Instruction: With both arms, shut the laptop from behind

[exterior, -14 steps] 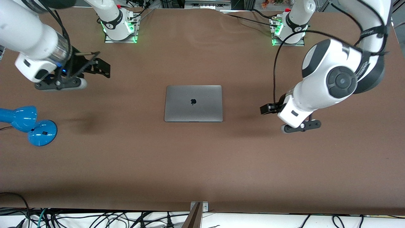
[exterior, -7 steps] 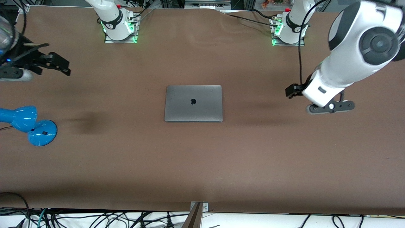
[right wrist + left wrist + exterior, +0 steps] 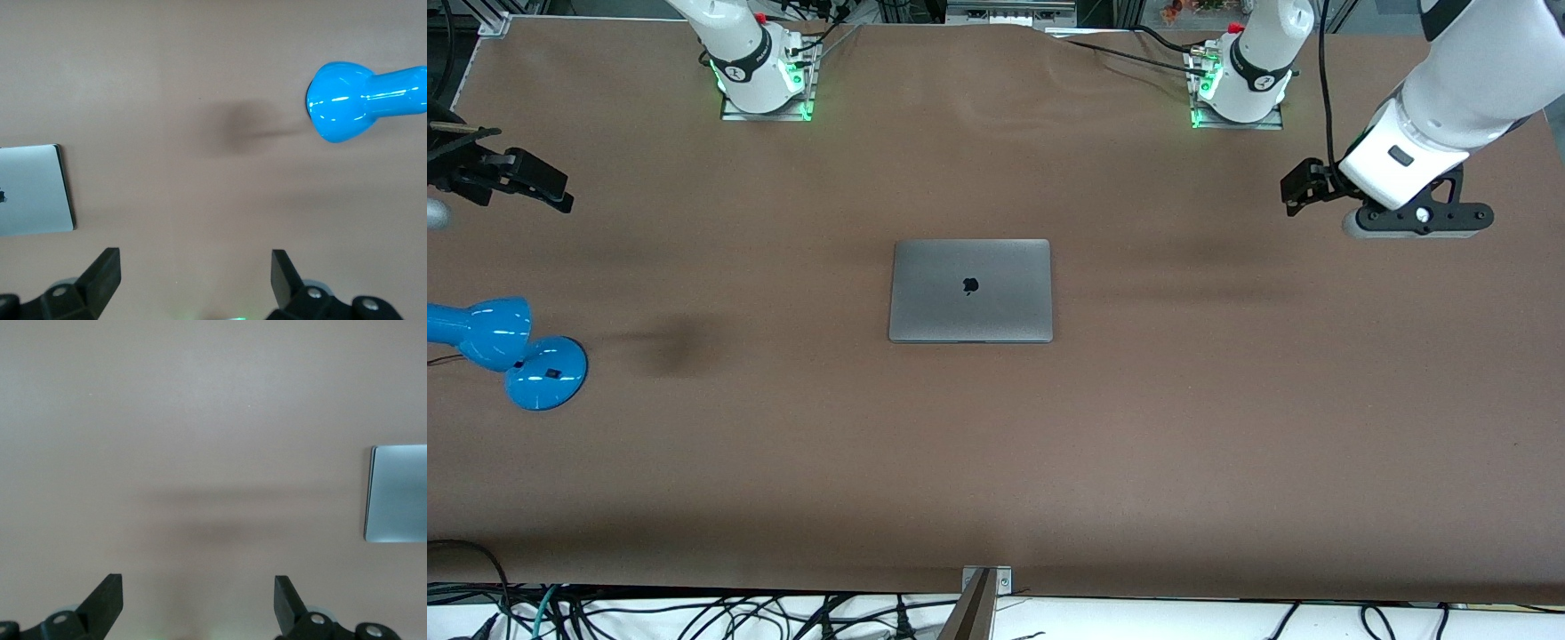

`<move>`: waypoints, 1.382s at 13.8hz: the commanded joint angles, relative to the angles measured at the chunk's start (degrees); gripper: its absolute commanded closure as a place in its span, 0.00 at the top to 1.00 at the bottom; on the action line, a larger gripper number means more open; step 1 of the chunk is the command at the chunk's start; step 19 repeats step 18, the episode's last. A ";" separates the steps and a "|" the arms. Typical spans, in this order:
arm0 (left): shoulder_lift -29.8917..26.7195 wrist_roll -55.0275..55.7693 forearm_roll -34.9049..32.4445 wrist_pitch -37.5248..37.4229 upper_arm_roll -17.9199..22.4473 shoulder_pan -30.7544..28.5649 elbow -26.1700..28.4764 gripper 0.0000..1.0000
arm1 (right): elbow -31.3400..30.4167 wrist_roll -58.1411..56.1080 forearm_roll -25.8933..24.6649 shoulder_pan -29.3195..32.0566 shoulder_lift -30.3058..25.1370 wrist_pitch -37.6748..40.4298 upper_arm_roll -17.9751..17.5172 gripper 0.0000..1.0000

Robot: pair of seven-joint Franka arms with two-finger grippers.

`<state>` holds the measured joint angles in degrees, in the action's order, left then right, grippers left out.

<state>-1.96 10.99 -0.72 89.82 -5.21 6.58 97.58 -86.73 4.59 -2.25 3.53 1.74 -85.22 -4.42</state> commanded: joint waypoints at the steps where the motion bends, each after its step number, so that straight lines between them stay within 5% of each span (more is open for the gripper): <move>1: -4.01 -6.40 2.65 2.55 2.57 0.10 4.20 1.00 | -2.47 -0.10 -0.74 0.08 -2.00 -0.74 0.20 1.00; 19: -3.84 -9.58 -0.25 2.21 3.01 -0.60 4.63 1.00 | -5.46 -0.36 0.93 -0.01 -2.00 -2.58 1.52 1.00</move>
